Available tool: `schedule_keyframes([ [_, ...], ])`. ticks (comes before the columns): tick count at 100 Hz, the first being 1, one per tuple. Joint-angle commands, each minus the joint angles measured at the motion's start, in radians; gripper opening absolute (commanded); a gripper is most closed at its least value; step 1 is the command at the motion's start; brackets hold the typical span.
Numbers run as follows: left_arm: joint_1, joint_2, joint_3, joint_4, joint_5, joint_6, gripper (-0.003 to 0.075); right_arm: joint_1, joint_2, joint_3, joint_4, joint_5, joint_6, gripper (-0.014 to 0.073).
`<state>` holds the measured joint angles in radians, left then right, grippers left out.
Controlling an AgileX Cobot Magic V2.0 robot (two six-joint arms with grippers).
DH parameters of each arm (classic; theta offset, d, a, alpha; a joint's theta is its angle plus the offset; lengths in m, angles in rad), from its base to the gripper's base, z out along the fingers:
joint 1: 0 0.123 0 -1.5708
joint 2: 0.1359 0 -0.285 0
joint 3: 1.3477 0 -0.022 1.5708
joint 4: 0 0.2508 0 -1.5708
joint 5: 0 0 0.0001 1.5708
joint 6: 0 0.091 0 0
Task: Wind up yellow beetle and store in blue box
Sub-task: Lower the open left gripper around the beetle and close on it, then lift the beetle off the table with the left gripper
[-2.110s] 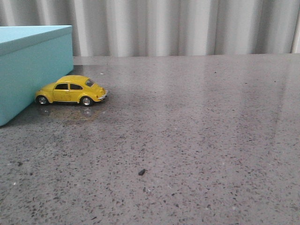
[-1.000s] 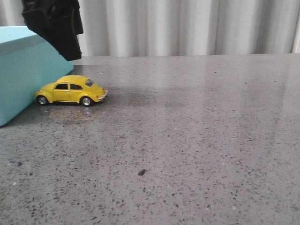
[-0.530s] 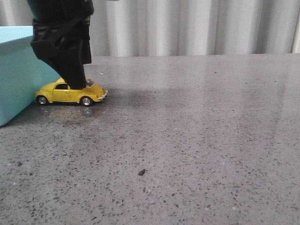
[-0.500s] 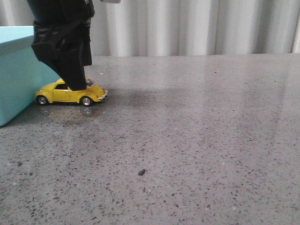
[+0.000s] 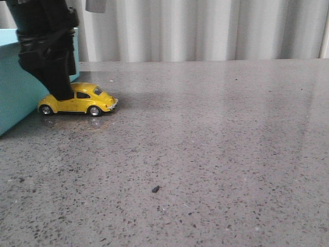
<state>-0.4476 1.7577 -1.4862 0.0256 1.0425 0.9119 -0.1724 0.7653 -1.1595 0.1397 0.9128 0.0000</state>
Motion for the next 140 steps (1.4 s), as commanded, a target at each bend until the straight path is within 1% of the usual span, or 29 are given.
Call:
schedule_keyframes([
  [1, 0.004, -0.045, -0.032, -0.042, -0.013, 0.028, 0.0459, 0.005, -0.004, -0.021, -0.001, -0.069, -0.011, -0.0061],
  [11, 0.002, -0.045, -0.032, -0.078, -0.017, 0.08, 0.0459, 0.005, -0.004, -0.021, -0.002, -0.069, -0.011, -0.0061],
  [39, 0.001, -0.045, -0.032, -0.104, -0.017, 0.126, 0.0459, 0.005, -0.004, -0.021, -0.006, -0.069, -0.011, -0.0061],
  [119, 0.001, -0.023, -0.026, -0.136, -0.007, 0.126, 0.0459, 0.005, -0.004, -0.021, -0.006, -0.071, -0.011, -0.0061],
  [126, 0.001, -0.023, -0.026, -0.137, -0.007, 0.126, 0.0444, 0.005, -0.004, -0.021, -0.006, -0.071, -0.011, -0.0061],
  [140, 0.001, -0.023, -0.026, -0.142, -0.005, 0.126, 0.0358, 0.005, -0.004, -0.021, -0.006, -0.071, -0.011, -0.0061],
])
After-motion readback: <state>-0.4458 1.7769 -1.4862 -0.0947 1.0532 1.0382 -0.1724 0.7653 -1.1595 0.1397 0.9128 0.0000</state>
